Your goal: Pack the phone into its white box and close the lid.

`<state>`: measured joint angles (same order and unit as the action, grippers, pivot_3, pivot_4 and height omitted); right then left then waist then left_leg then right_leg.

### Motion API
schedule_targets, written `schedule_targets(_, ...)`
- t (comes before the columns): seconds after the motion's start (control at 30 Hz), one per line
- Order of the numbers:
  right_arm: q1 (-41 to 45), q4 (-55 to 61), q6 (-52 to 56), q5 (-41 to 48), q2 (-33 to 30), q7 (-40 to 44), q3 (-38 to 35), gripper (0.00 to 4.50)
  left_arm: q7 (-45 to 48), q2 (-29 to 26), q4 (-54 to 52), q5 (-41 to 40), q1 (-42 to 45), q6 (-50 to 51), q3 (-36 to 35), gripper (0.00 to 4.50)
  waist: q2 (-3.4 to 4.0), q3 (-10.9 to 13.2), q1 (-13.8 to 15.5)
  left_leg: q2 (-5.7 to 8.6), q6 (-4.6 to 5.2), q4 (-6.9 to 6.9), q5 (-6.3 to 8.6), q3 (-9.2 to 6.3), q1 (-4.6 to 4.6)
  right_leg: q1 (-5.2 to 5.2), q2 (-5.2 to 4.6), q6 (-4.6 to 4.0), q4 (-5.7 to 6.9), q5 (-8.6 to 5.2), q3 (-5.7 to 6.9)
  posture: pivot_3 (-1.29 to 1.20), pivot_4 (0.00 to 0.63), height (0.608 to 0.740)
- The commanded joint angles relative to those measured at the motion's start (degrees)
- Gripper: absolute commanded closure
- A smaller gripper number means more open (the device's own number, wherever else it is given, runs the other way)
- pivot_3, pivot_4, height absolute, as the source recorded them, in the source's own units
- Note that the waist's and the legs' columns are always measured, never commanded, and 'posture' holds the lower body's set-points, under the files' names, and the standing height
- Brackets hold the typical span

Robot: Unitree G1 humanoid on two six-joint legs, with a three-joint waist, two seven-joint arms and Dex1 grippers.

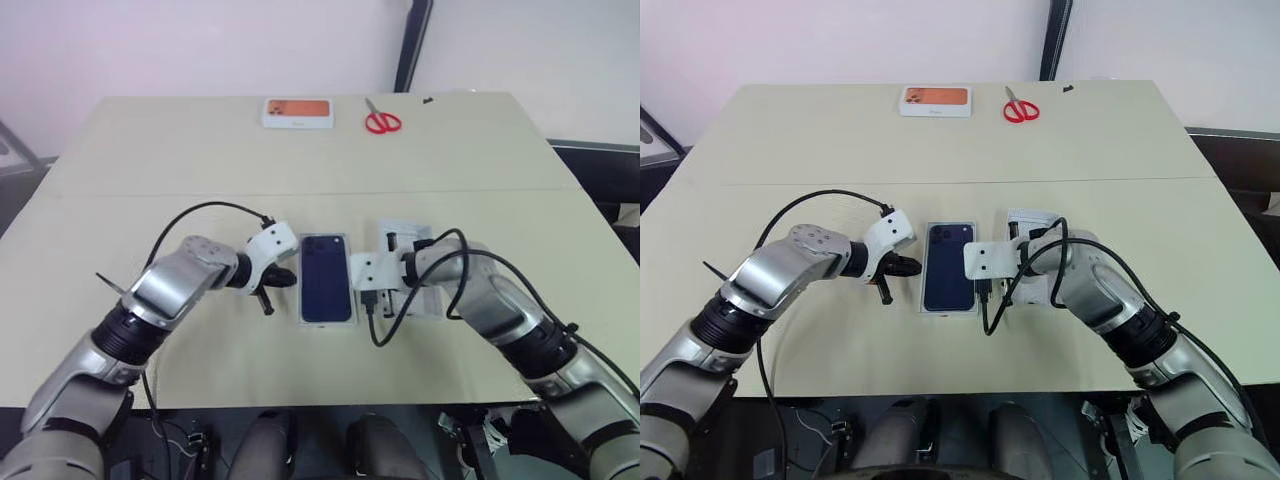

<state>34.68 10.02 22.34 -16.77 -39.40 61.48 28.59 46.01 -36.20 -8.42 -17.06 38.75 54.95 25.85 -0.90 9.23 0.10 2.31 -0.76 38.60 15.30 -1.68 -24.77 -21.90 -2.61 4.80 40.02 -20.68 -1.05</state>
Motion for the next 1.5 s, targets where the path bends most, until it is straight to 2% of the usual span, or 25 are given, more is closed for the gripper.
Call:
schedule_targets(0.03, -1.0, 5.4, 0.4, 0.9, -1.7, 1.6, -2.3, 4.5, 1.3, 4.5, -1.0, -0.1, 0.9, 0.4, 3.3, 4.45, 0.0, 0.0, 0.5, 0.0, 0.04, 0.09, 0.03, -0.01, 0.0, 0.04, 0.0, 0.0, 0.0, 0.0, 0.01, 0.0, 0.15, 0.74)
schedule_targets(0.47, -6.9, 11.7, 4.5, 1.7, -8.9, 4.2, -8.0, 4.5, 4.6, 12.6, 3.6, 3.3, 5.3, -1.6, 6.2, 4.45, 0.01, 0.0, 0.7, 0.02, 0.24, 0.44, 0.15, -0.08, 0.0, 0.36, 0.0, 0.02, -0.15, 0.0, 0.03, 0.0, 0.15, 0.74)
schedule_targets(0.87, -8.1, 11.6, 4.8, 2.0, -10.4, 4.4, -9.2, 4.5, 6.9, 13.8, 5.5, 5.4, 6.6, -2.8, 7.0, 4.45, 0.01, 0.0, 0.6, 0.02, 0.24, 0.44, 0.15, -0.08, 0.0, 0.35, 0.0, 0.02, -0.15, -0.01, 0.03, 0.0, 0.15, 0.74)
schedule_targets(1.17, -7.9, 10.5, 4.3, 1.7, -10.4, 4.0, -9.2, 4.5, 7.4, 12.7, 5.2, 6.0, 6.1, -2.5, 6.4, 4.45, 0.01, 0.0, 0.6, 0.02, 0.24, 0.44, 0.15, -0.08, 0.0, 0.36, 0.0, 0.02, -0.14, -0.01, 0.03, 0.0, 0.15, 0.74)
schedule_targets(1.5, -8.3, 10.2, 4.3, 6.4, -13.3, 5.4, -14.5, 4.5, 9.3, 6.2, 3.7, 4.2, 2.9, -2.1, 1.1, 4.45, 0.02, 0.0, 0.2, 0.01, 0.24, 0.41, 0.15, -0.08, 0.0, 0.3, 0.01, 0.02, -0.12, -0.01, 0.02, 0.0, 0.15, 0.74)
